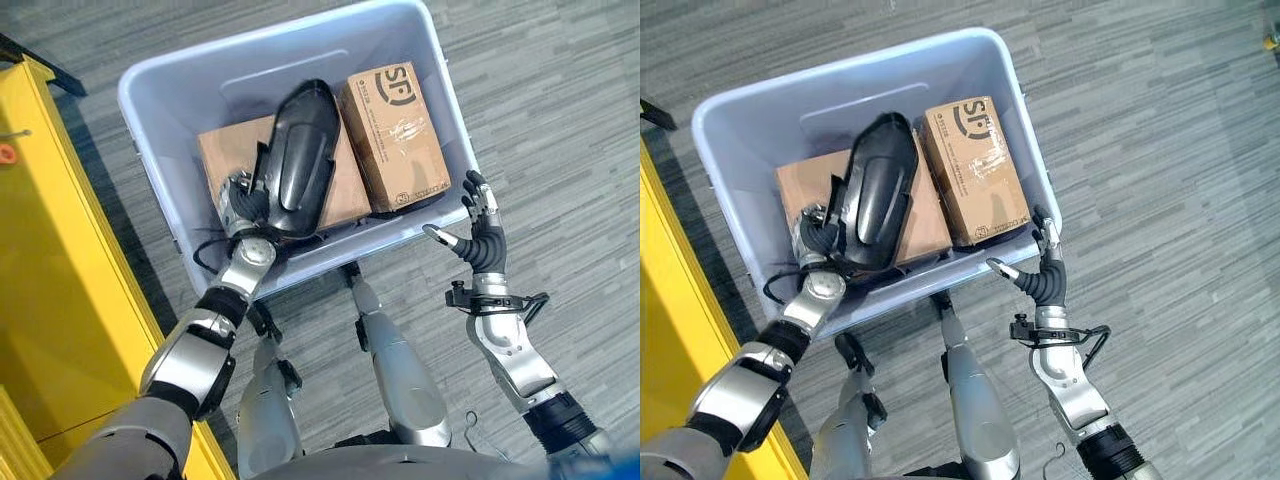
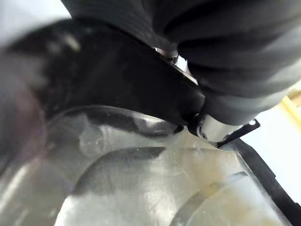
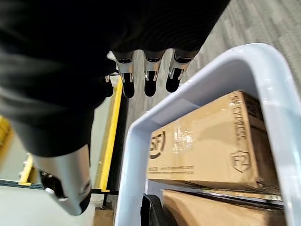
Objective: Move parts from the plastic box to the shelf.
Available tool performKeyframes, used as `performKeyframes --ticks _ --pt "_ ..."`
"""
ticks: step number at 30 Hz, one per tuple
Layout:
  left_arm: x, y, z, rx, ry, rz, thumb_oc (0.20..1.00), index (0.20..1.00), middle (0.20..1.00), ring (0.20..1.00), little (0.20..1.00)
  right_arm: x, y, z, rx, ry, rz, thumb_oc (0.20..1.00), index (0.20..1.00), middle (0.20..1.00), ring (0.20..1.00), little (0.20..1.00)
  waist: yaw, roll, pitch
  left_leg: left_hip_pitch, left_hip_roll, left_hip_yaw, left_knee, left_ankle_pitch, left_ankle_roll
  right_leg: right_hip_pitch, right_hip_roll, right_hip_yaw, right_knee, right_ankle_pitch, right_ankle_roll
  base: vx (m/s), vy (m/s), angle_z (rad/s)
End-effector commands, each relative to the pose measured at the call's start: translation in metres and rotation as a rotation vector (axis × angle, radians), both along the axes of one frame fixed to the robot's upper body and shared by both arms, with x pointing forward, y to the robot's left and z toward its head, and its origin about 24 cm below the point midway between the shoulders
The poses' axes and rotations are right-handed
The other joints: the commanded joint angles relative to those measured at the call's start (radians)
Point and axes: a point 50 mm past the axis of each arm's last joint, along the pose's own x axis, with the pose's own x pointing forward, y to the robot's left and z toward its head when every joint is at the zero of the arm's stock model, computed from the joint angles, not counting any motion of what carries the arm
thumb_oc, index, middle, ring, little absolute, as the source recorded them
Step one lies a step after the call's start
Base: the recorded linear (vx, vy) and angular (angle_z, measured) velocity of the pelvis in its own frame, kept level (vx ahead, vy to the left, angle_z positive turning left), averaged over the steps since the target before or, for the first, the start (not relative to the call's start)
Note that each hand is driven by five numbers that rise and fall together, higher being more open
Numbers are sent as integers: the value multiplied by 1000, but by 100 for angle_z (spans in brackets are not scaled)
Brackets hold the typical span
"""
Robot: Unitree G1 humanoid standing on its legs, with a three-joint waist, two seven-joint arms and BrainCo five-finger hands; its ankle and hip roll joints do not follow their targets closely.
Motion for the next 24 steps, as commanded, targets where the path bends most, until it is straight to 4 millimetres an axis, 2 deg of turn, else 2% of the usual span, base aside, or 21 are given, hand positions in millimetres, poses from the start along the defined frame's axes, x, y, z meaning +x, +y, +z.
performKeyframes --ticks 1,4,8,12,18,24 --pt "4 -7 44 -82 -239 -74 200 200 200 200 200 1 -19 29 12 -128 -43 1000 1000 1000 1000 1000 3 71 9 107 -14 -65 13 -50 4 102 -100 -58 58 -116 88 17 -1 14" --pt "1 -9 46 -92 -256 -96 200 200 200 200 200 1 -20 29 10 -123 -43 1000 1000 1000 1000 1000 8 73 3 112 -16 -71 13 -50 4 114 -102 -61 52 -114 88 10 0 16" --pt "-16 -21 61 -204 -375 -229 200 200 200 200 200 -2 -25 26 1 -100 -47 1000 1000 1000 1000 1000 29 95 -43 131 -20 -109 13 -47 6 173 -119 -85 24 -107 88 23 -3 16" --pt "-23 -24 63 -254 -391 -293 200 200 200 200 200 -2 -27 25 -1 -84 -39 1000 1000 1000 1000 1000 39 101 -69 140 -19 -119 13 -43 8 194 -122 -94 21 -109 87 15 -4 25" --pt "-41 -20 58 -312 -388 -389 200 200 200 200 200 -6 -32 17 -8 -26 -26 1000 1000 1000 1000 1000 55 116 -120 189 -10 -146 13 -45 10 262 -118 -114 33 -142 78 29 -19 16" --pt "-62 -5 35 -359 -304 -404 200 200 200 200 200 -7 -34 8 -27 36 7 1000 1000 1000 1000 1000 77 125 -171 248 19 -164 13 -39 7 327 -92 -132 78 -202 58 15 -67 9"
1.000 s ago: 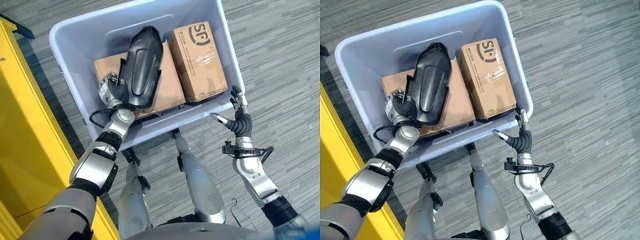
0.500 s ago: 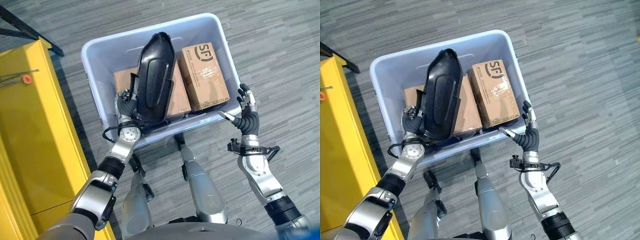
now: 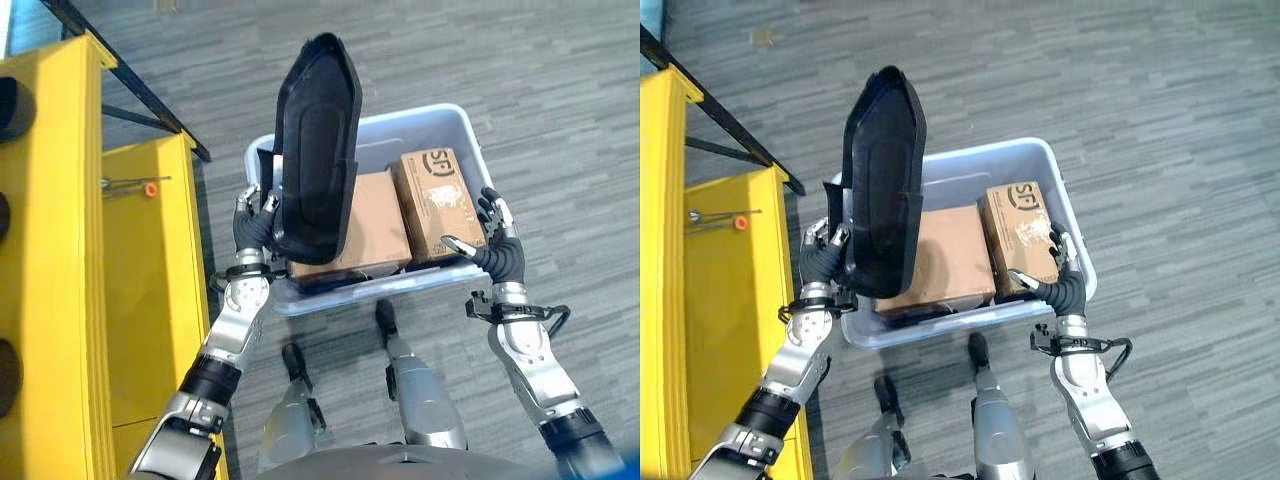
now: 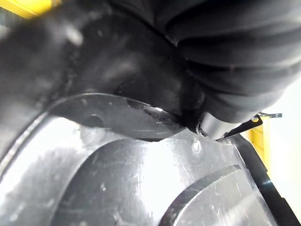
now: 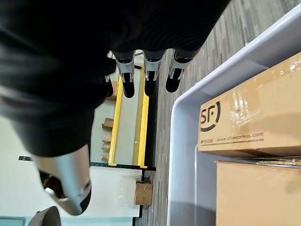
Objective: Move parts from the plastic box to the shelf.
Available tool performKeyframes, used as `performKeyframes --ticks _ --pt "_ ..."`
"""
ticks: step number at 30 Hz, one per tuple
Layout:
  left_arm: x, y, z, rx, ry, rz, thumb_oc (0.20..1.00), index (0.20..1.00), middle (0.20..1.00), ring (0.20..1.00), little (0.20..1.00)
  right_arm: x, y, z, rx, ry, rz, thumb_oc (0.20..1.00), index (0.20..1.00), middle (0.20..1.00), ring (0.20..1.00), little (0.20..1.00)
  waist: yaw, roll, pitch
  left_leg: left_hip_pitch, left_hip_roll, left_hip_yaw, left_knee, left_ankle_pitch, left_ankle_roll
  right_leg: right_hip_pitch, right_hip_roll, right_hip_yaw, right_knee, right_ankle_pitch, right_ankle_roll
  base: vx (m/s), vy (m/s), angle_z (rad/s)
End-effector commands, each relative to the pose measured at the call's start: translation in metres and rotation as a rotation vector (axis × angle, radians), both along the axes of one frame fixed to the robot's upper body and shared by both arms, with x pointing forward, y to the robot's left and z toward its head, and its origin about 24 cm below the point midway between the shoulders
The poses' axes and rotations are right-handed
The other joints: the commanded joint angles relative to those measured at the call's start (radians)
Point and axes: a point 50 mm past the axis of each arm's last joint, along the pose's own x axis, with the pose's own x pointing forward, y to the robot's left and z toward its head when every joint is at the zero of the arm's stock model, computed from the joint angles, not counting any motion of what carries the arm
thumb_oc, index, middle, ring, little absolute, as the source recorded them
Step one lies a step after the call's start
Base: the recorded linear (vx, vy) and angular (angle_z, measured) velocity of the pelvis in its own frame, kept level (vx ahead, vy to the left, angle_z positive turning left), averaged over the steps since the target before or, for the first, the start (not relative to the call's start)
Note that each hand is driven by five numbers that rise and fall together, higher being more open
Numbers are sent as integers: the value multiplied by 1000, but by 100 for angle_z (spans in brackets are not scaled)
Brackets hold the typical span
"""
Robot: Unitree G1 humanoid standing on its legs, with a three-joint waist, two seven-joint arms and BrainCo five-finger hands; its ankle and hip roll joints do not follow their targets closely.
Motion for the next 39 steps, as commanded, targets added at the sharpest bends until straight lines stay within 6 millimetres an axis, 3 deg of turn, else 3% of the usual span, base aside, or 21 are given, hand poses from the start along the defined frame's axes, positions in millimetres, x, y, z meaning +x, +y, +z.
performKeyframes --ticks 1,7,9,12,13,14,15,18,19,20,21,22,24,25,27,29,30,32,35,36,39 --pt "-3 12 29 0 -154 -50 200 200 200 200 200 -1 -9 25 -10 -106 21 1000 1000 1000 1000 1000 16 3 -75 70 23 -38 13 -28 -3 65 -59 -6 93 -149 70 -10 -110 5" --pt "-29 23 3 -66 -53 -58 200 200 200 200 200 0 -9 25 -66 -89 71 1000 1000 1000 1000 1000 47 17 -95 94 85 -80 13 18 -14 91 11 -40 193 -241 26 -71 -179 20" --pt "-40 24 -13 -114 6 -63 200 200 200 200 200 11 1 34 -109 -117 147 1000 1000 1000 1000 1000 93 31 -83 42 116 -153 18 142 -41 111 57 -99 192 -266 -11 -227 -297 26" --pt "-38 17 -21 -147 40 -87 200 200 200 200 200 13 -1 38 -113 -132 135 1000 1000 1000 1000 1000 103 28 -75 -12 101 -161 18 202 -43 126 44 -158 171 -264 -18 -160 -121 81" --pt "-36 13 -23 -162 51 -102 200 200 200 200 200 15 -4 42 -145 -146 114 1000 1000 1000 1000 1000 97 13 -74 -26 81 -83 36 176 -19 134 19 -199 149 -246 -23 -209 -133 92" --pt "-36 13 -23 -162 51 -102 200 200 200 200 200 15 -4 42 -145 -146 114 1000 1000 1000 1000 1000 96 13 -73 -27 80 -84 40 174 -18 136 18 -200 147 -246 -22 -295 -198 84" --pt "-36 10 -22 -161 43 -120 200 200 200 200 200 16 -6 41 -156 -133 109 1000 1000 1000 1000 1000 104 -9 -73 -11 50 -73 189 81 -2 143 -10 -241 121 -212 -26 -238 -171 156" --pt "-33 4 -20 -171 40 -147 200 200 200 200 200 14 -8 29 -108 -80 102 1000 1000 1000 1000 1000 97 -22 -103 56 15 -82 422 -63 32 146 -35 -336 114 -199 -45 -221 -124 109" --pt "-34 4 -20 -171 40 -147 200 200 200 200 200 14 -8 29 -108 -80 102 1000 1000 1000 1000 1000 96 -21 -101 58 16 -84 424 -65 32 149 -34 -338 114 -199 -45 -72 117 156" --pt "-34 3 -21 -167 46 -145 200 200 200 200 200 11 -9 22 -72 -45 86 1000 1000 1000 1000 1000 83 7 -113 158 18 -85 393 -139 26 150 -44 -383 151 -209 -21 -33 133 139" --pt "-34 3 -21 -167 47 -145 200 200 200 200 200 11 -10 22 -72 -45 86 1000 1000 1000 1000 1000 83 7 -112 162 17 -85 388 -138 27 151 -45 -383 153 -210 -20 -128 289 148" --pt "-36 3 -22 -170 52 -150 200 200 200 200 200 7 -13 18 -45 -30 62 1000 1000 1000 1000 1000 71 30 -120 204 9 -40 243 -188 40 117 -83 -422 188 -185 8 -88 168 61" --pt "-37 1 -22 -167 53 -166 200 200 200 200 200 4 -14 14 -34 -11 56 1000 1000 1000 1000 1000 71 33 -124 208 1 -33 197 -192 48 106 -111 -440 212 -174 17 -137 287 77" --pt "-39 2 -24 -136 66 -175 200 200 200 200 200 3 -15 5 -21 28 46 1000 1000 1000 1000 1000 75 40 -126 225 -36 -63 112 -189 63 84 -158 -461 246 -143 46 -220 449 95" --pt "-40 8 -18 -100 49 -179 200 200 200 200 200 4 -12 3 -7 44 65 1000 1000 1000 1000 1000 97 24 -111 197 -78 -88 129 -213 88 81 -219 -462 242 -87 77 -162 333 79" --pt "-40 8 -18 -99 50 -179 200 200 200 200 200 4 -12 3 -6 45 66 1000 1000 1000 1000 1000 95 22 -111 196 -81 -90 131 -214 90 82 -222 -464 240 -85 79 -68 195 54" --pt "-46 9 -21 -68 65 -196 200 200 200 200 200 -1 -10 -6 -11 86 78 1000 1000 1000 1000 1000 120 8 -102 183 -140 -119 134 -232 117 108 -284 -486 216 -48 109 -98 299 58" --pt "-47 13 -20 -27 73 -189 200 200 200 200 200 0 -5 -10 12 105 82 1000 1000 1000 1000 1000 133 0 -101 192 -170 -121 117 -230 136 104 -319 -489 237 -32 125 -92 364 75" --pt "-50 15 -22 10 83 -192 200 200 200 200 200 -1 2 -14 26 124 116 1000 1000 1000 1000 1000 134 -17 -96 194 -194 -124 99 -201 154 94 -337 -459 267 -5 116 -101 204 34" --pt "-49 17 -21 23 83 -192 200 200 200 200 200 1 11 -14 40 124 154 1000 1000 1000 1000 1000 128 -21 -90 180 -193 -149 92 -177 169 63 -263 -332 353 -62 93 -215 196 46" --pt "-50 16 -22 19 87 -198 200 200 200 200 200 1 18 -13 45 125 216 1000 1000 1000 1000 1000 129 -28 -105 149 -206 -186 83 -129 190 50 -58 -182 484 -191 58 -111 140 25"
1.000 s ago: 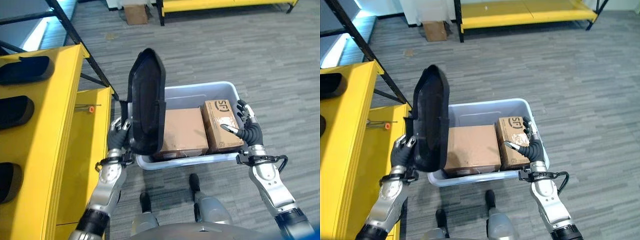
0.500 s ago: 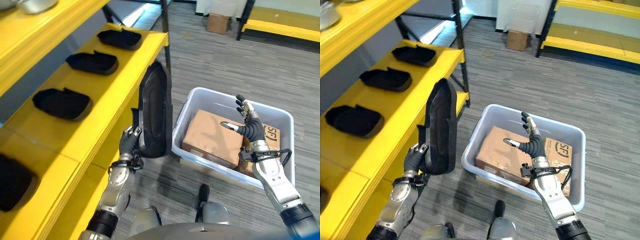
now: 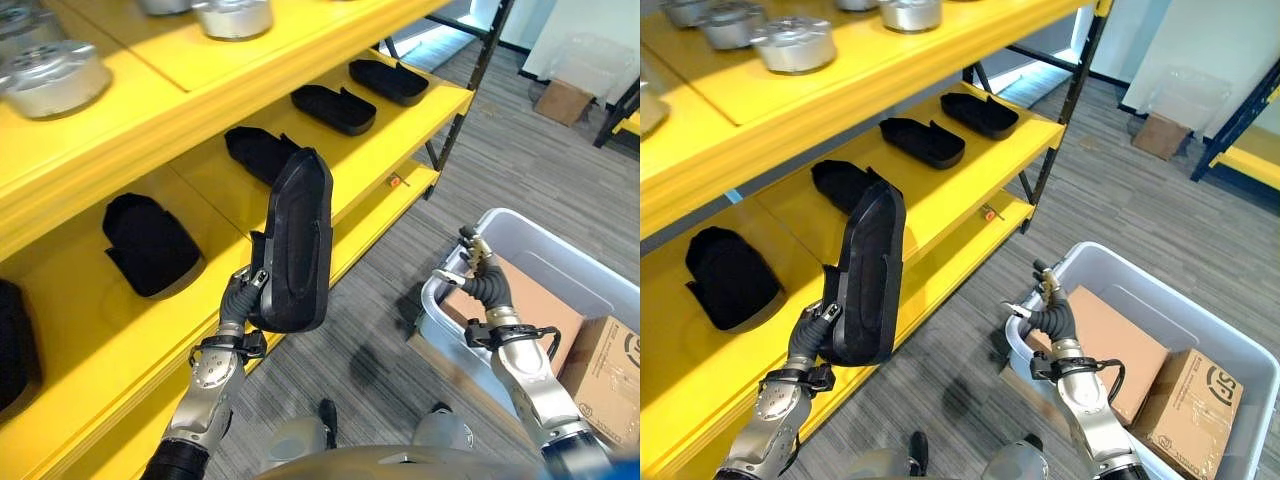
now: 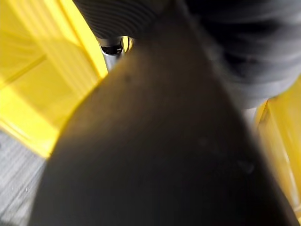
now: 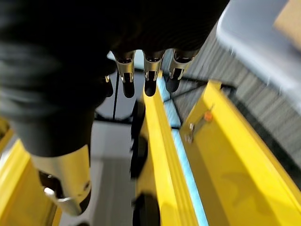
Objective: Move parts from the plastic box to the shelf.
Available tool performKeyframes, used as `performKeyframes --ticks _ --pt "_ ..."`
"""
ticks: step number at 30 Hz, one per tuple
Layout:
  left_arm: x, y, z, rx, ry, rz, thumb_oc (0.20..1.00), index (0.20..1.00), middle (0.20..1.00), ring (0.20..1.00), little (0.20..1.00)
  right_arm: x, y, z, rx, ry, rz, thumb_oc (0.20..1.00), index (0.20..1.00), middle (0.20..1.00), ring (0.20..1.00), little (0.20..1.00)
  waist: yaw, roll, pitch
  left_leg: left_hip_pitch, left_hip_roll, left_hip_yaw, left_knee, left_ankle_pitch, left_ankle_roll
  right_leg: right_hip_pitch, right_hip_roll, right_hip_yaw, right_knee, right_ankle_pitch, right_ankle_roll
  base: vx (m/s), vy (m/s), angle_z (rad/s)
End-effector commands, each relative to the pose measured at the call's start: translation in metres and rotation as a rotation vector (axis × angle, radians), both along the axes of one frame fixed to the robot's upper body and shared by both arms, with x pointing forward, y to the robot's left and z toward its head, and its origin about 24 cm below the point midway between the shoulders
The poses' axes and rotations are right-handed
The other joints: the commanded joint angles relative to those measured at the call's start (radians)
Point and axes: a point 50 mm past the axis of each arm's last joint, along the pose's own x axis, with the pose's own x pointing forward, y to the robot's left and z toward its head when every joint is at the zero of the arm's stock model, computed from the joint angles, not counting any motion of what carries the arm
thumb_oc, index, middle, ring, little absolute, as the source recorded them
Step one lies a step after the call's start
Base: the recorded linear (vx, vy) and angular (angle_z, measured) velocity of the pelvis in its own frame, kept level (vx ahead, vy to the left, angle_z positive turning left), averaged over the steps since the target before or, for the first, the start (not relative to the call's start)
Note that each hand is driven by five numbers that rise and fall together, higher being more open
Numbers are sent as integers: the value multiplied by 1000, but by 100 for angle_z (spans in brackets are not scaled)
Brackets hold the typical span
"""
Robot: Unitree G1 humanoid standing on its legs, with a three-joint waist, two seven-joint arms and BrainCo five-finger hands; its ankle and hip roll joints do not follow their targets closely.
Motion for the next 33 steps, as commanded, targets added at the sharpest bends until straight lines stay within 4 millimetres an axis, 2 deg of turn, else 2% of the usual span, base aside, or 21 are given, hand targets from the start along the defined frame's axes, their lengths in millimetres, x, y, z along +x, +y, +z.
performKeyframes --ticks 1,2,3,4,5,6,7,9,10,14,16,19,20,21,22,25,27,28,29,30,33 --pt "14 -14 45 -2 -230 -88 200 200 200 200 200 13 2 25 42 -118 44 1000 1000 1000 1000 1000 -13 7 -13 89 -1 21 -144 15 -20 -46 249 102 78 -122 -28 -50 59 0" --pt "14 -14 45 -1 -230 -88 200 200 200 200 200 13 2 25 42 -118 44 1000 1000 1000 1000 1000 -13 8 -15 85 0 22 -144 17 -20 -48 250 102 75 -118 -29 -66 49 33" --pt "13 -14 45 22 -232 -83 200 200 200 200 200 12 2 26 44 -120 65 1000 1000 1000 1000 1000 -15 -9 -36 63 -17 3 -154 44 -22 -17 336 147 73 -168 -50 -66 5 45" --pt "12 -13 45 30 -230 -79 200 200 200 200 200 11 2 25 47 -117 69 1000 1000 1000 1000 1000 -14 -18 -51 55 -23 -6 -160 53 -26 7 357 165 43 -184 -63 -56 4 47" --pt "12 -13 45 30 -229 -79 200 200 200 200 200 11 2 25 47 -116 70 1000 1000 1000 1000 1000 -15 -19 -51 57 -23 -7 -161 53 -26 10 358 165 40 -184 -64 -86 -77 30" --pt "11 -11 43 16 -226 -59 200 200 200 200 200 11 1 25 46 -118 70 1000 1000 1000 1000 1000 -8 -36 -59 24 -36 -22 -152 66 -36 41 374 208 -57 -195 -94 -77 -59 16" --pt "11 -11 43 16 -226 -59 200 200 200 200 200 11 1 25 47 -118 70 1000 1000 1000 1000 1000 -8 -35 -59 24 -35 -22 -151 66 -36 43 375 208 -62 -192 -94 -129 -94 19" --pt "11 -10 45 5 -240 -50 200 200 200 200 200 13 4 26 51 -122 84 1000 1000 1000 1000 1000 13 -52 -64 -62 -38 -26 -106 87 -48 92 392 242 -215 -174 -108 -166 -140 12" --pt "11 -10 45 6 -240 -50 200 200 200 200 200 13 4 26 51 -122 84 1000 1000 1000 1000 1000 13 -52 -65 -66 -38 -26 -103 86 -48 93 392 242 -220 -171 -108 -190 -161 15" --pt "7 -9 41 -37 -229 -57 200 200 200 200 200 15 -4 30 11 -135 80 1000 1000 1000 1000 1000 32 -42 -43 -161 -54 -39 -48 146 -77 150 362 164 -352 -116 -116 -178 -58 36" --pt "8 -9 42 -37 -232 -66 200 200 200 200 200 16 -14 33 -15 -147 45 1000 1000 1000 1000 1000 22 -40 -23 -180 -19 41 23 119 -91 131 324 118 -354 -87 -112 -235 40 83" --pt "6 -10 39 -49 -219 -70 200 200 200 200 200 12 -20 30 -17 -134 27 1000 1000 1000 1000 1000 3 -43 -23 -122 54 86 60 49 -99 120 288 81 -350 -76 -105 -114 85 65" --pt "7 -11 39 -57 -219 -66 200 200 200 200 200 10 -24 29 -16 -126 8 1000 1000 1000 1000 1000 -13 -40 -26 -77 130 94 67 33 -109 116 263 54 -331 -87 -103 -89 161 76" --pt "8 -12 39 -63 -218 -65 200 200 200 200 200 8 -26 28 -18 -120 -1 1000 1000 1000 1000 1000 -22 -38 -28 -54 180 102 58 42 -115 112 252 41 -323 -93 -104 -75 131 44" --pt "8 -12 39 -63 -218 -65 200 200 200 200 200 9 -26 28 -18 -121 -2 1000 1000 1000 1000 1000 -23 -38 -29 -55 179 101 54 47 -116 110 251 40 -323 -91 -105 -42 112 76" --pt "10 -16 40 -76 -218 -76 200 200 200 200 200 3 -35 22 -22 -92 -41 1000 1000 1000 1000 1000 -50 -10 -40 -6 318 117 -12 144 -167 109 216 -13 -293 -111 -89 -14 216 65" --pt "9 -16 40 -74 -216 -75 200 200 200 200 200 2 -39 19 -25 -76 -57 1000 1000 1000 1000 1000 -52 6 -36 -8 362 85 -36 202 -198 116 191 -26 -271 -117 -75 40 383 84" --pt "10 -16 40 -73 -215 -75 200 200 200 200 200 3 -38 18 3 -67 -51 1000 1000 1000 1000 1000 -37 23 -31 2 313 -4 -18 113 -212 125 152 -21 -236 -110 -52 67 368 73" --pt "10 -16 40 -73 -216 -75 200 200 200 200 200 3 -38 18 3 -68 -51 1000 1000 1000 1000 1000 -39 22 -32 -3 310 -6 -18 116 -210 123 150 -23 -238 -107 -52 71 356 41" --pt "10 -15 39 -69 -211 -75 200 200 200 200 200 3 -37 18 20 -67 -50 1000 1000 1000 1000 1000 -41 22 -35 1 300 -4 -22 89 -210 123 139 -19 -231 -105 -50 36 212 48" --pt "10 -9 42 -38 -220 -70 200 200 200 200 200 2 -35 23 14 -92 -52 1000 1000 1000 1000 1000 -28 8 -40 4 239 4 -11 18 -194 140 65 -29 -227 -63 -7 36 379 50"
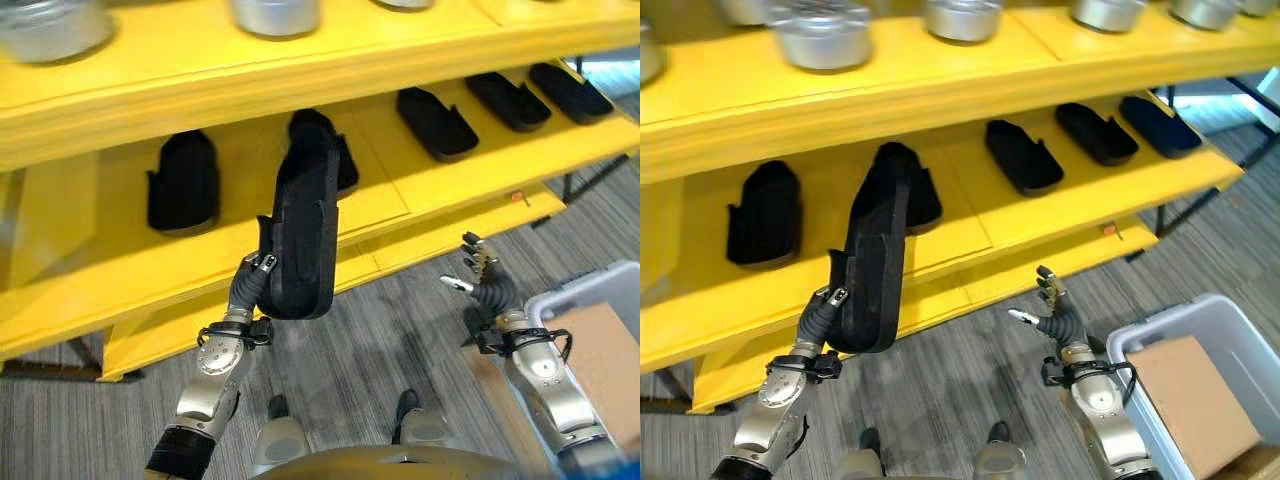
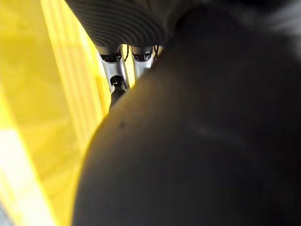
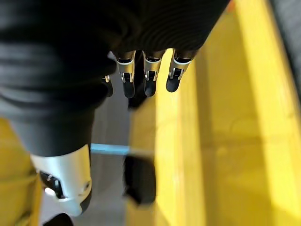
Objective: Move parts from the plastic box to the shelf.
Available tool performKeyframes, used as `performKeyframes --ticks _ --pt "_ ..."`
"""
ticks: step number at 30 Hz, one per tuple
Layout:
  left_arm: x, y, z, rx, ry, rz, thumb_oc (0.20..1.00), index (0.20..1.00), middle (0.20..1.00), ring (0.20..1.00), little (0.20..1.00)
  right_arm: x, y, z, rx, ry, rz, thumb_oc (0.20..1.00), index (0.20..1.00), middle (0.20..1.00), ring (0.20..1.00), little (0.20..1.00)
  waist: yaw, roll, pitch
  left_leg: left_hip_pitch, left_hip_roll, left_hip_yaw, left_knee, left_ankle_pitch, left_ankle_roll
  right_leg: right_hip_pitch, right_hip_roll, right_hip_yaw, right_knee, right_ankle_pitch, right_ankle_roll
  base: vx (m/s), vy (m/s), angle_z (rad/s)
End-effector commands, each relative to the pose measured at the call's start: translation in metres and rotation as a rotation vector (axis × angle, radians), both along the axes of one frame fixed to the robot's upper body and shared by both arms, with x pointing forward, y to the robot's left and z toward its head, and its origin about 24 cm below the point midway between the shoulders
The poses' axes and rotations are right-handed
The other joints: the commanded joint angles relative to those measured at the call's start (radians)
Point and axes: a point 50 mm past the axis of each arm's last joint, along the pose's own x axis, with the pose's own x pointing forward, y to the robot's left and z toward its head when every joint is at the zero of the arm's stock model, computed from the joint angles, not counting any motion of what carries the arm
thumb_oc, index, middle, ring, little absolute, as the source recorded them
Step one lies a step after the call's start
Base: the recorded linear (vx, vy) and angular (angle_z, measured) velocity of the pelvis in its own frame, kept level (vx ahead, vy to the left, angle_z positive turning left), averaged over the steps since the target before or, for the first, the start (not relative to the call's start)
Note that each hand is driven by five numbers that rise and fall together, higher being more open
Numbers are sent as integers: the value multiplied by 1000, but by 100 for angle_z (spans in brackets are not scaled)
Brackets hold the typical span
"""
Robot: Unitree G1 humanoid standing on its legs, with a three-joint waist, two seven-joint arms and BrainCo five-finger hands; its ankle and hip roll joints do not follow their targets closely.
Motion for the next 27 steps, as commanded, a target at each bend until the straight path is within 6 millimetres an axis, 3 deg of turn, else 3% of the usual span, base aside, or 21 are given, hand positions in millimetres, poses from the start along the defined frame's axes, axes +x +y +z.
performKeyframes --ticks 1,3,4,6,7,9,10,11,12,13,14,15,18,19,22,25,27 --pt "-1 0 25 -19 -147 -1 200 200 200 200 200 6 -15 25 -38 -116 -14 1000 1000 1000 1000 1000 -7 42 -63 7 39 -39 -41 36 15 -60 -29 12 54 -27 81 11 346 47" --pt "1 7 28 49 -154 5 200 200 200 200 200 6 -12 25 -9 -127 -37 1000 1000 1000 1000 1000 8 20 -69 -15 -33 -48 -35 10 41 -70 -99 6 45 76 117 -1 425 50" --pt "1 7 28 51 -154 5 200 200 200 200 200 6 -12 25 -7 -127 -37 1000 1000 1000 1000 1000 7 16 -72 -19 -40 -47 -35 11 45 -72 -105 7 43 79 121 -14 364 40" --pt "4 8 31 109 -165 -3 200 200 200 200 200 10 -2 25 -3 -130 -10 1000 1000 1000 1000 1000 13 10 -75 -22 -96 -24 -37 -12 76 -95 -159 27 38 166 131 -14 465 24" --pt "5 9 33 128 -172 -4 200 200 200 200 200 12 1 25 5 -132 -4 1000 1000 1000 1000 1000 23 7 -70 -26 -112 -13 -24 -21 90 -108 -178 16 49 191 131 -11 430 7" --pt "5 9 33 132 -177 -5 200 200 200 200 200 13 5 25 12 -131 9 1000 1000 1000 1000 1000 30 12 -59 -24 -116 -4 -12 -32 103 -121 -175 15 78 177 123 -19 254 -5" --pt "6 9 33 140 -176 -5 200 200 200 200 200 13 7 24 21 -129 22 1000 1000 1000 1000 1000 31 13 -57 -24 -117 1 -15 -28 112 -136 -160 26 108 150 110 -17 409 -17" --pt "7 8 34 149 -177 -13 200 200 200 200 200 15 14 24 42 -123 59 1000 1000 1000 1000 1000 25 18 -56 -4 -119 4 -39 -19 127 -168 -62 89 171 67 85 -16 279 -15" --pt "7 8 34 149 -178 -13 200 200 200 200 200 16 14 24 42 -124 60 1000 1000 1000 1000 1000 26 17 -57 -6 -119 6 -42 -15 127 -172 -63 90 171 68 84 45 349 -25" --pt "7 6 31 146 -164 -18 200 200 200 200 200 15 15 23 53 -114 83 1000 1000 1000 1000 1000 15 15 -62 17 -129 3 -80 -2 143 -203 80 139 213 -42 50 33 146 -20" --pt "7 6 31 146 -164 -18 200 200 200 200 200 15 15 23 53 -115 83 1000 1000 1000 1000 1000 16 14 -63 15 -129 5 -83 2 143 -207 80 140 213 -40 49 71 254 -22" --pt "6 5 28 138 -150 -19 200 200 200 200 200 14 17 23 52 -111 107 1000 1000 1000 1000 1000 10 3 -74 30 -154 11 -122 21 151 -224 189 140 228 -86 30 32 103 -5" --pt "5 4 25 134 -137 -18 200 200 200 200 200 13 18 21 49 -104 116 1000 1000 1000 1000 1000 4 0 -78 45 -162 10 -136 24 149 -224 230 163 220 -104 16 54 96 -1" --pt "3 2 21 109 -120 -20 200 200 200 200 200 11 18 23 33 -111 134 1000 1000 1000 1000 1000 -8 -15 -87 54 -191 -3 -149 31 152 -214 301 235 132 -105 -15 45 52 11" --pt "-1 -1 15 98 -100 -26 200 200 200 200 200 6 17 18 37 -85 137 1000 1000 1000 1000 1000 -7 -23 -99 60 -206 -11 -152 29 155 -152 295 274 39 -80 -16 58 -5 20" --pt "-4 1 14 88 -96 -15 200 200 200 200 200 5 14 17 32 -81 138 1000 1000 1000 1000 1000 2 -21 -113 61 -208 -9 -143 21 154 -120 288 268 -15 -67 -14 56 -43 4" --pt "-5 -2 12 55 -88 -24 200 200 200 200 200 3 8 15 28 -68 120 1000 1000 1000 1000 1000 2 -16 -101 12 -224 -13 -18 -9 137 -108 276 253 -15 -71 -27 4 -52 7"
